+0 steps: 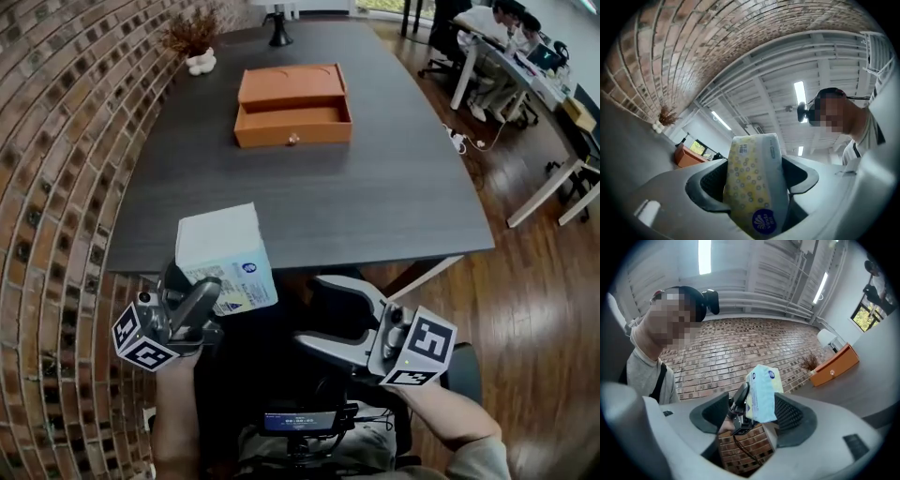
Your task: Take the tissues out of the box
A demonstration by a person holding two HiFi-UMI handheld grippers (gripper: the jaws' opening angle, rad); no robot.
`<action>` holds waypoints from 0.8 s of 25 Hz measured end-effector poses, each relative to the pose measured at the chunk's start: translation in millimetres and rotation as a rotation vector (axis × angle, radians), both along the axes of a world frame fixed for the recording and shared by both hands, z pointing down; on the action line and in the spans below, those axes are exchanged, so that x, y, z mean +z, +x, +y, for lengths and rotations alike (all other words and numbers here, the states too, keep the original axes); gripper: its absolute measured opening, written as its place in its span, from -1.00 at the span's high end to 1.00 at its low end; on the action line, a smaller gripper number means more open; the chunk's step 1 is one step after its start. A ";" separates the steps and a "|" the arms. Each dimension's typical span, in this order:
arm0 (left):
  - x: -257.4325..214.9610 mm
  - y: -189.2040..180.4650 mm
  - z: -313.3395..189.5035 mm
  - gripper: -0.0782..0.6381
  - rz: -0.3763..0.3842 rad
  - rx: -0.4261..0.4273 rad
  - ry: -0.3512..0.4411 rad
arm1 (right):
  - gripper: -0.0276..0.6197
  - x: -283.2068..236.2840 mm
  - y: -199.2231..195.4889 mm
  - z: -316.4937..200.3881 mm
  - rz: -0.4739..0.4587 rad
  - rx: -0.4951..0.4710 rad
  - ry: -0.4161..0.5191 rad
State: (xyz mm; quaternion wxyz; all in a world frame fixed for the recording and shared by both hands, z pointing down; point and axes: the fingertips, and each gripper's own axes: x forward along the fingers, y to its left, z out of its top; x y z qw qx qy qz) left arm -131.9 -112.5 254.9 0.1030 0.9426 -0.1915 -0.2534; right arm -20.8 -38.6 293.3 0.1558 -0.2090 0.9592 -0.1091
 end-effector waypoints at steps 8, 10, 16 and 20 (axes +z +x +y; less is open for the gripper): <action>33.8 13.1 48.8 -0.21 -0.014 0.046 -0.048 | -0.06 -2.5 -6.5 18.4 0.062 0.002 0.049; 28.8 14.4 47.7 -0.21 -0.050 0.073 -0.014 | -0.06 -4.5 -13.7 14.7 0.073 0.013 0.071; 28.2 12.0 49.4 -0.21 -0.023 0.056 -0.033 | -0.06 -2.3 -18.5 19.0 0.134 -0.019 0.078; 25.1 12.3 49.9 -0.21 -0.004 0.048 -0.030 | -0.06 -0.9 -13.8 23.5 0.150 -0.024 0.092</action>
